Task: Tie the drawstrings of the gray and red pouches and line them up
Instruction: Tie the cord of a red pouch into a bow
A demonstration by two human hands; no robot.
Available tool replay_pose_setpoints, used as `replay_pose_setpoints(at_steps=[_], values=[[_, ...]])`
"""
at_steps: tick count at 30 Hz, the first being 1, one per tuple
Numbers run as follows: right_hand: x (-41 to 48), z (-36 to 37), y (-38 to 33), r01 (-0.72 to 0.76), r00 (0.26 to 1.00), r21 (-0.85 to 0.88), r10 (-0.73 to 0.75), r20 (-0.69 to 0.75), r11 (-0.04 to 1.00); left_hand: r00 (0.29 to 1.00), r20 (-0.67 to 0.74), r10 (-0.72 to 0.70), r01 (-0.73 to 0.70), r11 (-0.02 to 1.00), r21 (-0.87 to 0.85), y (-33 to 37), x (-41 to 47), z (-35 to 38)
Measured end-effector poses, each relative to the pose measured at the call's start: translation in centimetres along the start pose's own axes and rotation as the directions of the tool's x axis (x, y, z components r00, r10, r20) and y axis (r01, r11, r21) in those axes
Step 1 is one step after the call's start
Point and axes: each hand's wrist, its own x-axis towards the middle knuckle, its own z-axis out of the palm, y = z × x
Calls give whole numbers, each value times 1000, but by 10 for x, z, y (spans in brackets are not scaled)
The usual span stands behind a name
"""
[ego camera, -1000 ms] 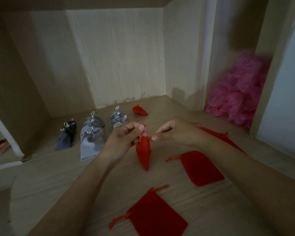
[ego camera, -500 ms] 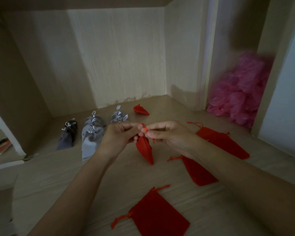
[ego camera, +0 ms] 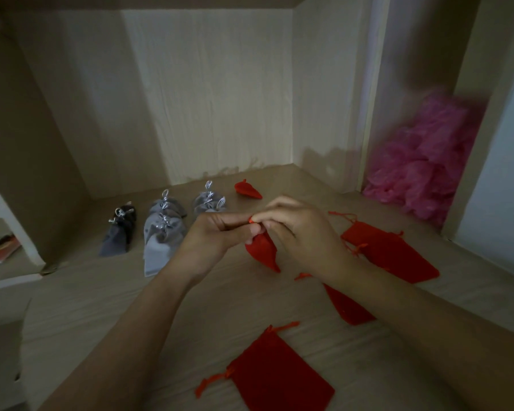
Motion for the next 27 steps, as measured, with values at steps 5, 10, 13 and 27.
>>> replay_pose_setpoints(at_steps=[5,10,13,27], values=[[4,-4,-8,7,999,-3,-7,-44,1000,983,-136,126,-125,992,14,1,1,11],[6,-5,-10,-95,991,85,102,-86,992,966,-177,188,-180,982,60,0,1,15],[7,-5,-10,-58,990,45,63,-127,997,964,-164,208,-202,978,53,-1,1,14],[13,-19,-6,-506,861,470,401,311,723,967,-23,253,-249,964,95,-5,4,12]])
